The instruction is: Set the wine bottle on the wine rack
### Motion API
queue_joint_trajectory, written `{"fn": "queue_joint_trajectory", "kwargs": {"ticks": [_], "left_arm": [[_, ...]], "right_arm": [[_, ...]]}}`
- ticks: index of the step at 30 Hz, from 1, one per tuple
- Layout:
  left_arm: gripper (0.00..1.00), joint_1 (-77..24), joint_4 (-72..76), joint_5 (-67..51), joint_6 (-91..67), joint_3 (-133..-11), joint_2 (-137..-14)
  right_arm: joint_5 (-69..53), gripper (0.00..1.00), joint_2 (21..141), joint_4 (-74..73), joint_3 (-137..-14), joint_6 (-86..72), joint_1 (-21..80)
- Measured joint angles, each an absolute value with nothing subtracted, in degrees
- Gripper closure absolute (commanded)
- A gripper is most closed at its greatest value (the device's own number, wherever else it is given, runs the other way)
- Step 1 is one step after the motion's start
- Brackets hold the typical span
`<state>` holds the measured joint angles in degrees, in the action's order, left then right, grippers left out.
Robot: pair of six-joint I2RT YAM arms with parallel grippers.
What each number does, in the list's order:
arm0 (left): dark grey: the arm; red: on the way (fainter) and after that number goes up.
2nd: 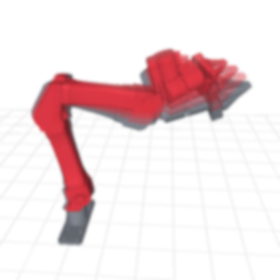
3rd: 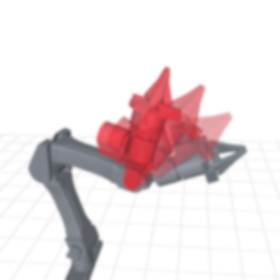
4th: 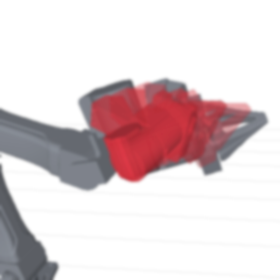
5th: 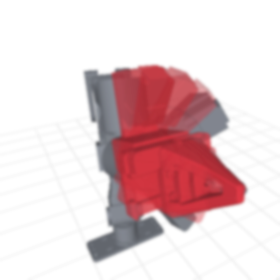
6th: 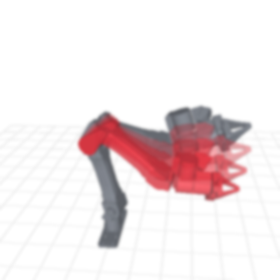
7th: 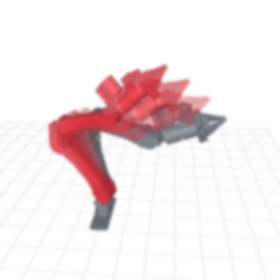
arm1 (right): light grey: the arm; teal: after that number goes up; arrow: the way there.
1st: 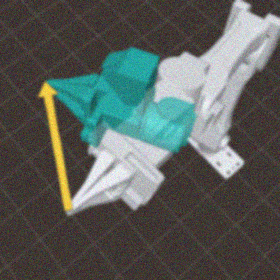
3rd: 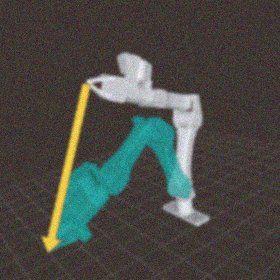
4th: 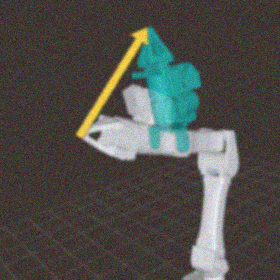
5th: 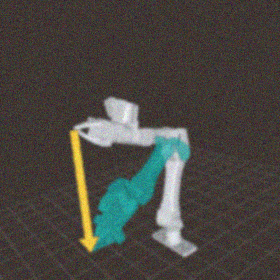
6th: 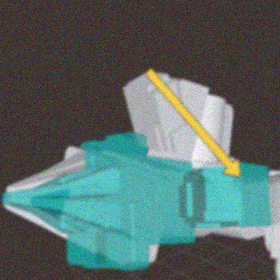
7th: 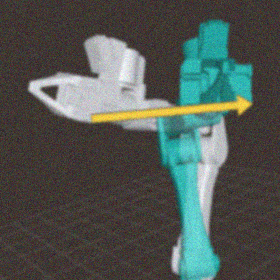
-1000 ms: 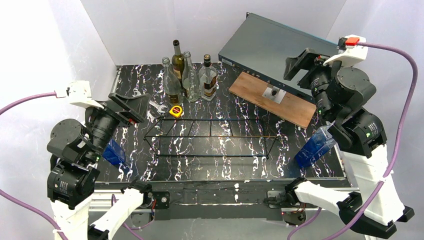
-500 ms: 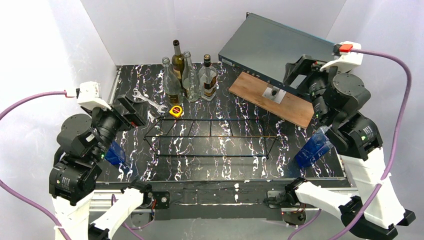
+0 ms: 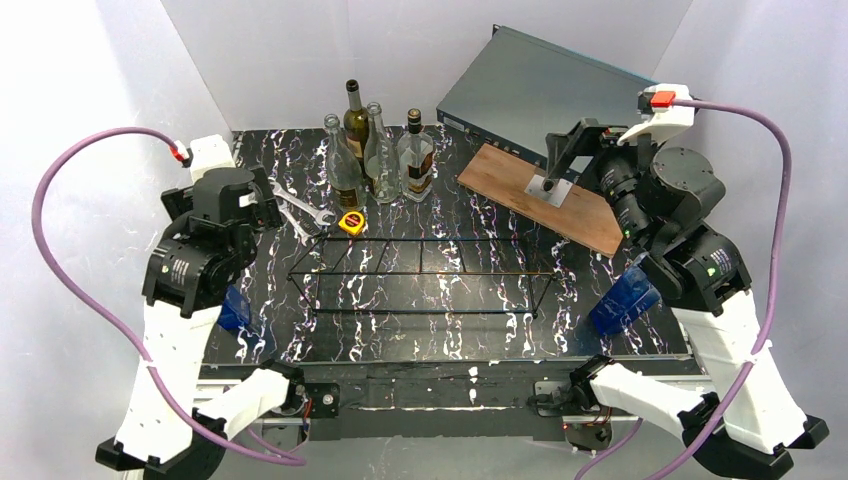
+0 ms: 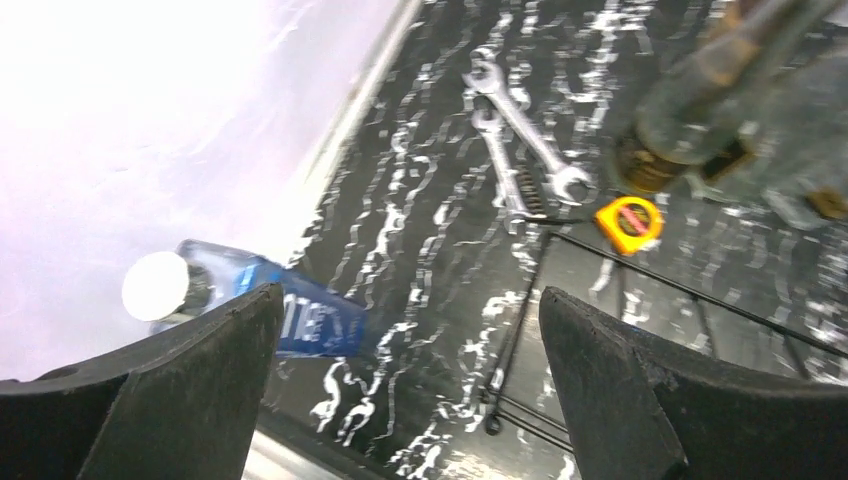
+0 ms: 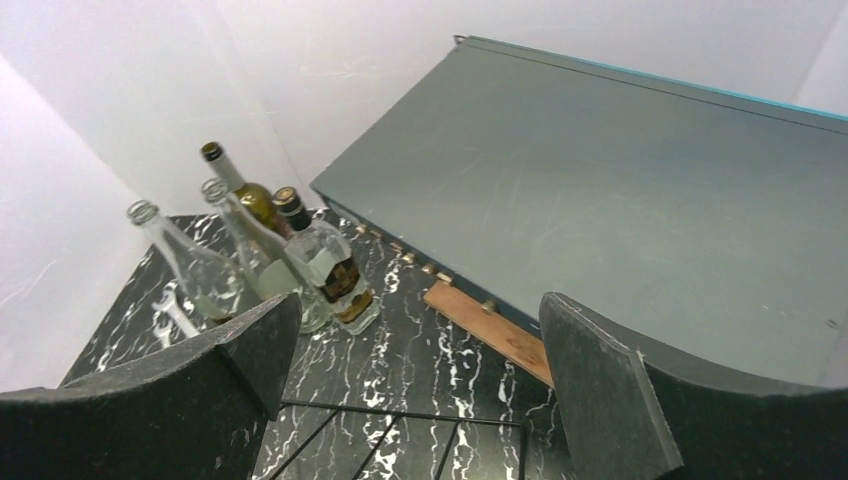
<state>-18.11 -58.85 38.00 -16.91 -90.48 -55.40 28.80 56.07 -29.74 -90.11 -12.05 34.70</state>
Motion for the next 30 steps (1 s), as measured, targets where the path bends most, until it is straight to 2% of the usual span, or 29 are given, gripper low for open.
{"fn": "queue_joint_trajectory", "kwargs": {"ticks": [6, 10, 14, 20, 24, 30], "left_arm": [[0.01, -17.74, -59.7, 53.28, -14.61, -87.64, -55.0], [0.01, -13.65, -56.93, 59.66, -11.0, -85.86, -53.58], [0.01, -3.79, -54.94, 58.67, -10.28, -85.25, -54.0], [0.01, 2.94, -51.99, 56.25, -12.58, -81.1, -54.76], [0.11, 7.6, -51.09, 52.45, -15.22, -78.26, -55.09], [0.2, 11.31, -48.42, 47.46, -18.04, -78.08, -55.72]], "right_arm": [[21.45, 0.02, 57.45, -29.15, -90.15, -11.18, 34.65], [17.76, 0.02, 59.88, -29.32, -90.21, -11.16, 34.68], [14.55, 0.02, 61.89, -30.0, -90.24, -11.25, 34.65], [10.85, 0.02, 62.19, -29.85, -91.22, -12.23, 34.65], [8.73, 0.02, 61.76, -29.76, -91.31, -13.58, 34.65], [6.37, 0.02, 61.8, -29.76, -91.31, -15.16, 34.65]]}}
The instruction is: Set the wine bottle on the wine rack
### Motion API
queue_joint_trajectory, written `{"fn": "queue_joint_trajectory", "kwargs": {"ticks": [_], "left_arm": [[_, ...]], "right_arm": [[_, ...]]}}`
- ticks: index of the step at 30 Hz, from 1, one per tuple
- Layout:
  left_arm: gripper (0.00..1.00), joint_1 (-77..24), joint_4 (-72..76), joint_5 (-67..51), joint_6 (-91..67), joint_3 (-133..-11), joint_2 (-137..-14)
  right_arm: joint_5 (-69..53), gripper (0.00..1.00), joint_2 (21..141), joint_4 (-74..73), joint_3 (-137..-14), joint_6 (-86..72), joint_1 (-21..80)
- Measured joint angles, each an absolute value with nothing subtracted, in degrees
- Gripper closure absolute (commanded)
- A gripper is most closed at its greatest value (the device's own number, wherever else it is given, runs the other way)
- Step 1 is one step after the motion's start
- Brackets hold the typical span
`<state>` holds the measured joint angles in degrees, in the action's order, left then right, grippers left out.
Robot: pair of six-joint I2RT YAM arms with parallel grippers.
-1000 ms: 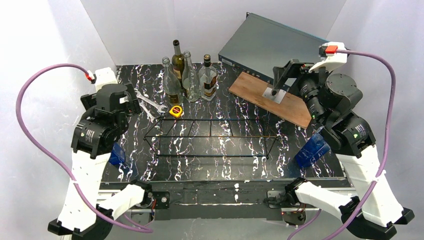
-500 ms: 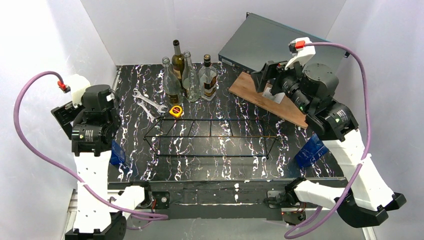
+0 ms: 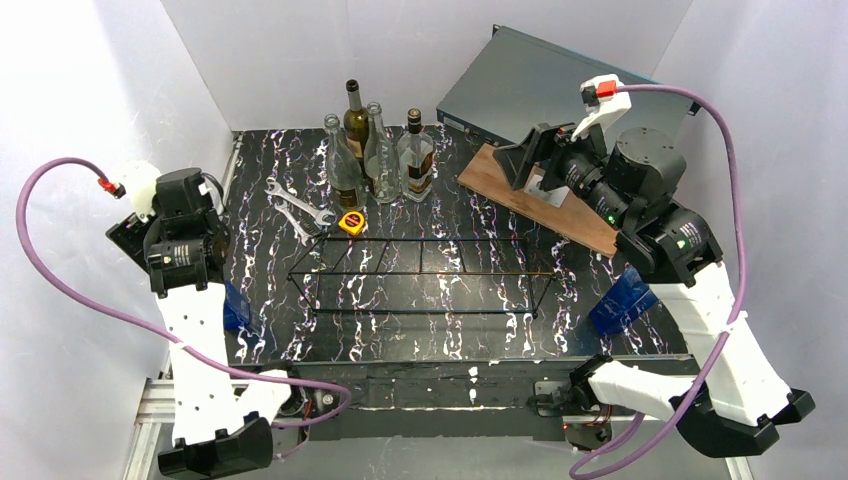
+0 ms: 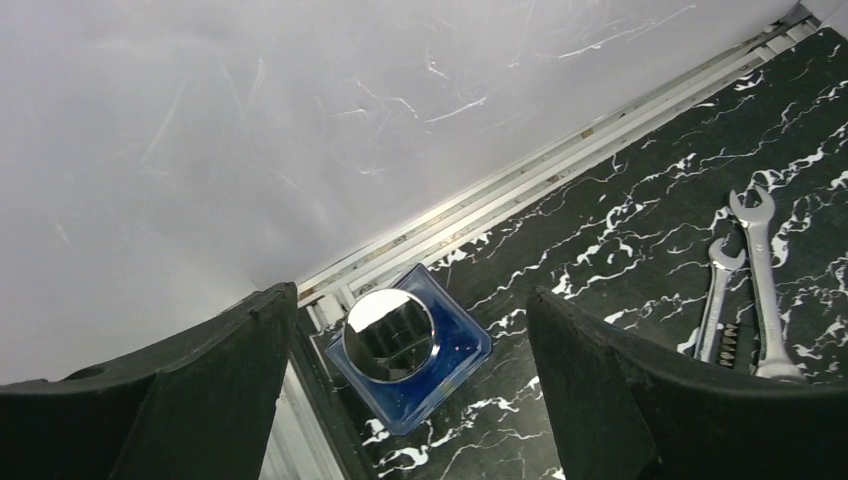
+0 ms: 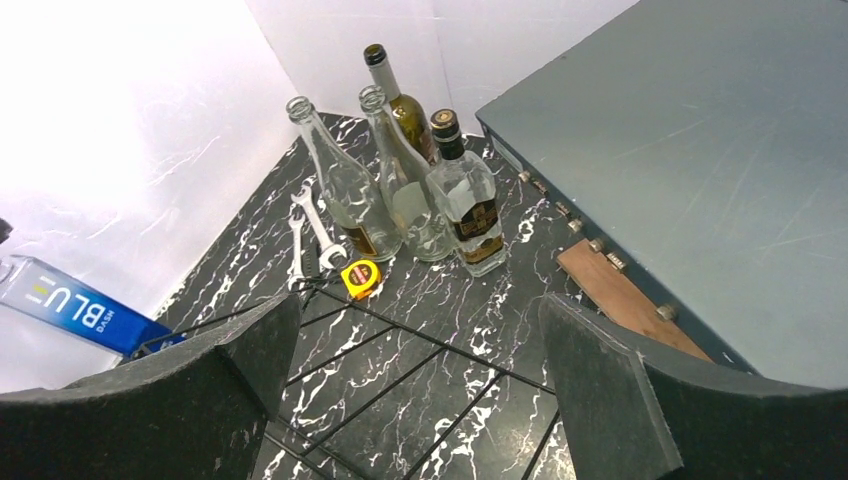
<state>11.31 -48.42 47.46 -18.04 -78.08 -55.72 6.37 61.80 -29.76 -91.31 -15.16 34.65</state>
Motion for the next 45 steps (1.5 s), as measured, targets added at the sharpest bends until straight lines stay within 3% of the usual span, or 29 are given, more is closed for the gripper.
{"fn": "queue_joint_trajectory", "kwargs": {"ticks": [28, 36, 45], "left_arm": [[0.42, 16.03, -45.93, 41.91, -26.0, -70.15, -52.56], [0.61, 16.19, -44.64, 42.15, -26.17, -69.58, -52.29], [0.94, 16.34, -44.4, 41.78, -25.45, -69.17, -51.64]], "right_arm": [[4.03, 0.02, 58.89, -27.59, -87.26, -16.34, 34.65], [4.08, 0.02, 58.89, -26.87, -86.35, -16.36, 34.68], [4.54, 0.02, 58.08, -26.15, -84.62, -16.4, 34.65]]}}
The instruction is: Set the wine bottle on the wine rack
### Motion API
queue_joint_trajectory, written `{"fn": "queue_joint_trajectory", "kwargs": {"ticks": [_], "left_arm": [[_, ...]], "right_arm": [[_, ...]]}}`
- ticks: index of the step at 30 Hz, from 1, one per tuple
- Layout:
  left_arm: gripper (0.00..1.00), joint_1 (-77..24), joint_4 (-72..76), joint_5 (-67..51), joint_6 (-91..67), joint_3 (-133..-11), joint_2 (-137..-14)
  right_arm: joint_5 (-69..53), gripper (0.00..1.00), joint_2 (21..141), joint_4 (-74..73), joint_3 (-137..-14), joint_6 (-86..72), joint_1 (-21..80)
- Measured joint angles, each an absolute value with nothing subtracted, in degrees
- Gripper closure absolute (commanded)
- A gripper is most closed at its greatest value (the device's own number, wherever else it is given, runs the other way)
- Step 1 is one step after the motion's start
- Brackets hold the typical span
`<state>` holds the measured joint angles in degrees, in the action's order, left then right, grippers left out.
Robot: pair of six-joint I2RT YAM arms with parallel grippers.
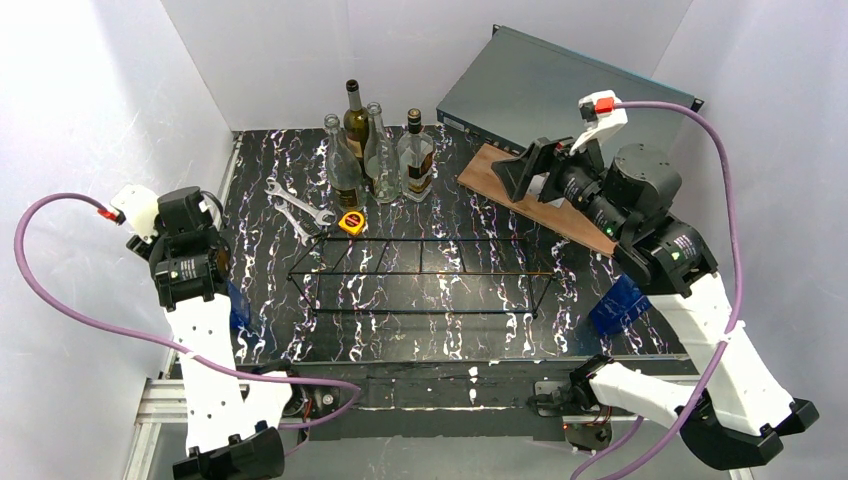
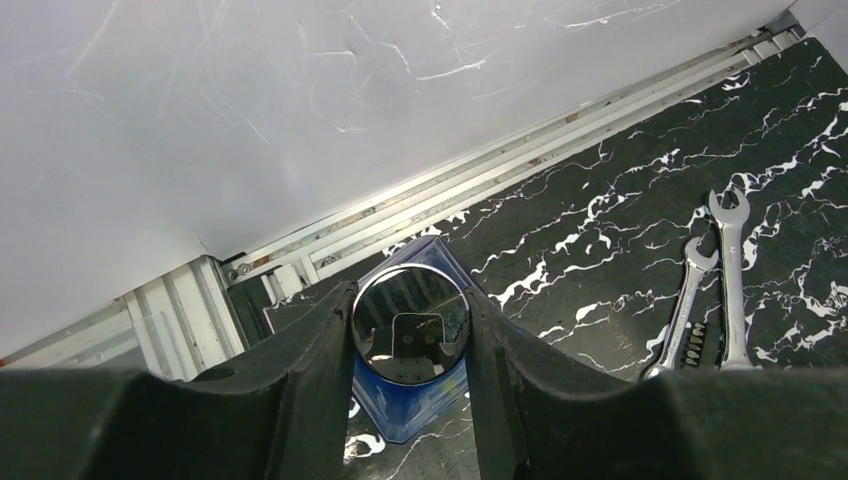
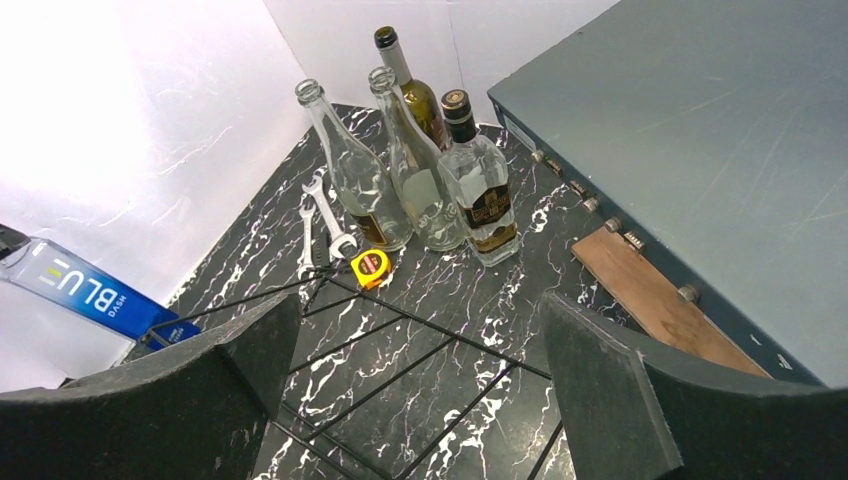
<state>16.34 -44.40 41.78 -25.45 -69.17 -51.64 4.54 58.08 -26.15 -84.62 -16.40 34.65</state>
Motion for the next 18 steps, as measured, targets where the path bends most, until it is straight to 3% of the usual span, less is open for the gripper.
{"fn": "queue_joint_trajectory", "kwargs": {"ticks": [2, 12, 18], "left_arm": [[1.0, 16.34, -44.47, 41.3, -25.06, -69.19, -51.46], [1.0, 16.34, -48.58, 37.39, -23.29, -71.94, -51.18], [1.0, 16.34, -52.42, 35.48, -21.19, -83.48, -52.29]], "right_arm": [[4.56, 0.02, 57.93, -25.82, -83.9, -16.47, 34.68], [4.78, 0.0, 57.41, -25.43, -82.59, -16.58, 34.65], [4.71, 0.0, 57.65, -25.43, -81.93, -16.99, 34.68]]}}
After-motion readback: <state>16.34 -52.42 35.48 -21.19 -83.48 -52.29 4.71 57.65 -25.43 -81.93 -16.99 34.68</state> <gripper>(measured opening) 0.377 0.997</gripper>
